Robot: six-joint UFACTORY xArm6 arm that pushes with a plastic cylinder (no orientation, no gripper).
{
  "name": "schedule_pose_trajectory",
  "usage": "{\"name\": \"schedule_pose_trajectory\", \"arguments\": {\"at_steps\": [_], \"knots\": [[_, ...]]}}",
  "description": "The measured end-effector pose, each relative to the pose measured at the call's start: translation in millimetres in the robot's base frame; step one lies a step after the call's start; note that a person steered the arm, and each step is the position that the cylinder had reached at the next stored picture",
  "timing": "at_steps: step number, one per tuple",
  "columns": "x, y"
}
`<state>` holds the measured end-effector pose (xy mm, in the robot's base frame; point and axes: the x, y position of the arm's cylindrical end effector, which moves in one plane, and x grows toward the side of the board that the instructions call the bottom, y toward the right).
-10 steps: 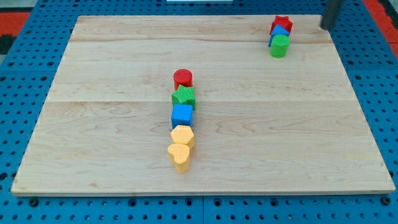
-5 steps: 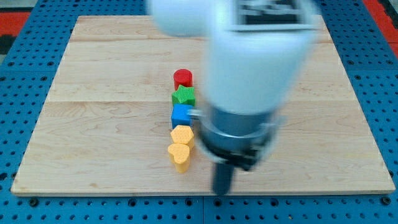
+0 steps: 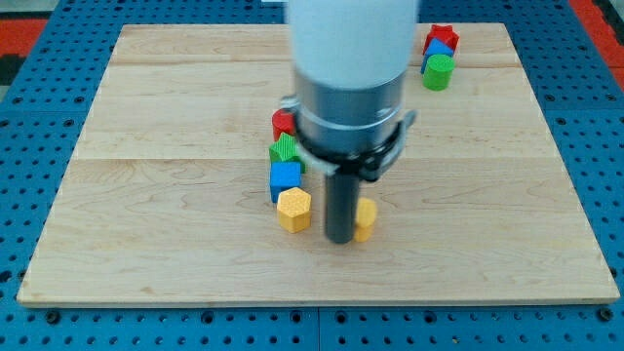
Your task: Move yellow heart into green circle
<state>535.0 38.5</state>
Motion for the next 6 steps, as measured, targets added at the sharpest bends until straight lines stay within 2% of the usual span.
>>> {"name": "schedule_pose_trajectory", "arguments": {"at_steps": [1,4,6], "knots": [[-20,40],[-26,95],[-84,108]]}}
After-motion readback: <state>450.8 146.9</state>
